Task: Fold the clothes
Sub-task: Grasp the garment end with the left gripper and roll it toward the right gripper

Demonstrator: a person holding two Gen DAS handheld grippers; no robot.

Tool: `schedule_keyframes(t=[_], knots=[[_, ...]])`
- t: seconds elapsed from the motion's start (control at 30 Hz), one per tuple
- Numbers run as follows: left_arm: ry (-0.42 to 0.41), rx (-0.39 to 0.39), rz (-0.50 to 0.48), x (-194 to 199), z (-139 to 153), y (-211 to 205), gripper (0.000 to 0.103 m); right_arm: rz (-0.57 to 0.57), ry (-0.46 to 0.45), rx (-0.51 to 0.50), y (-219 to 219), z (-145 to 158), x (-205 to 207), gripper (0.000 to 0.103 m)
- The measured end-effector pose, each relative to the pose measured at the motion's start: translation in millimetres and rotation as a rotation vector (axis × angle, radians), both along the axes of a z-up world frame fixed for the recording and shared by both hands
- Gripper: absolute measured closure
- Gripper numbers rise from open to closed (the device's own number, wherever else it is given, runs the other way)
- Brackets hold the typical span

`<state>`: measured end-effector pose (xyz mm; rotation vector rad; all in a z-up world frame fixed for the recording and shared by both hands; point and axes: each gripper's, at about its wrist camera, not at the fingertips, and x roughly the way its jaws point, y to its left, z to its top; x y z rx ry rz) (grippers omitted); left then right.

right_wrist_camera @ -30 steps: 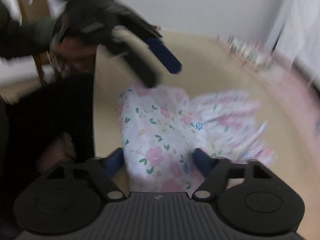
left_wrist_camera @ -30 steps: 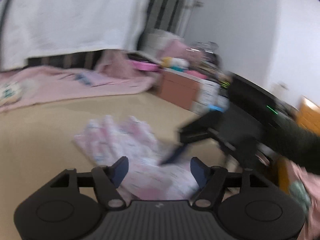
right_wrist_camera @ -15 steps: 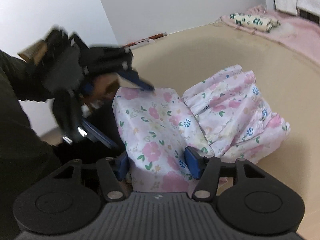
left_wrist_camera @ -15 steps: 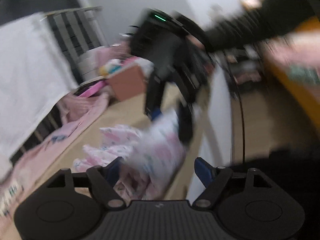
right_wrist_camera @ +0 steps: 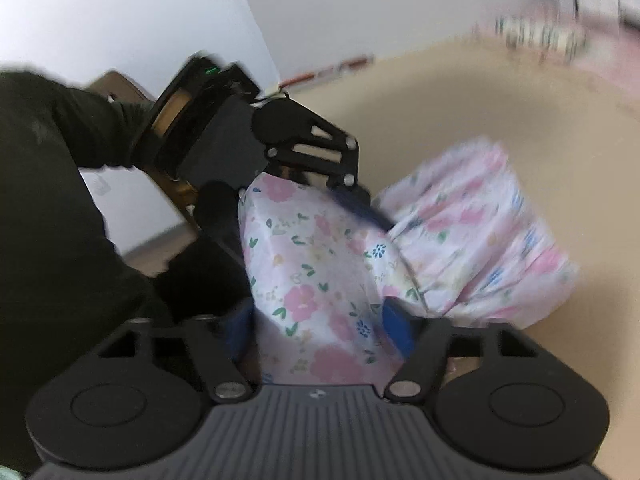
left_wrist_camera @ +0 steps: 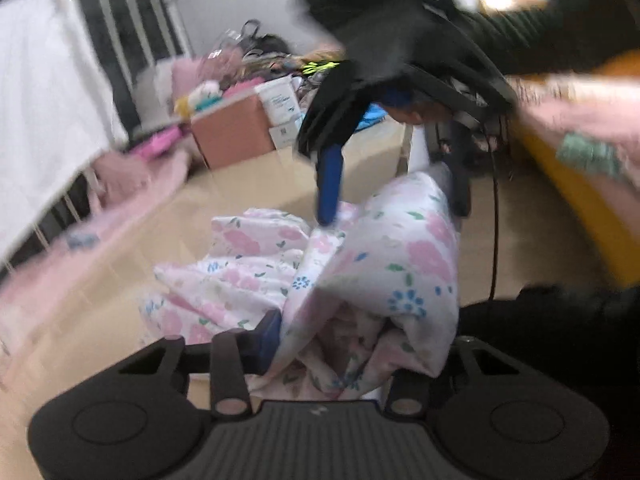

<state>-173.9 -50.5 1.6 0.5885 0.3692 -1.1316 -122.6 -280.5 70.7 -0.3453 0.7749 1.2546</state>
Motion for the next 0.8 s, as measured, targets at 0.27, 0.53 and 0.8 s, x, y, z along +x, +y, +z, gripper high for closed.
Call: schedule_keyframes(t=[0.27, 0.53, 0.8], knots=[[0.266, -0.057, -0.018, 40.2, 15.9, 9.1, 0.065, -0.015, -0.455, -0.077, -2.5, -26.4, -64.3, 0.003], [0.465, -0.096, -0.017, 53.1, 22.5, 21.3, 0.067, 0.0, -0.432, -0.046, 9.5, -48.6, -56.4, 0.036], [0.861, -0.256, 0.121, 84.0, 23.4, 41.8, 0.072, -0.263, 0.274, 0.342, -45.5, -48.0, 12.1, 0.079]])
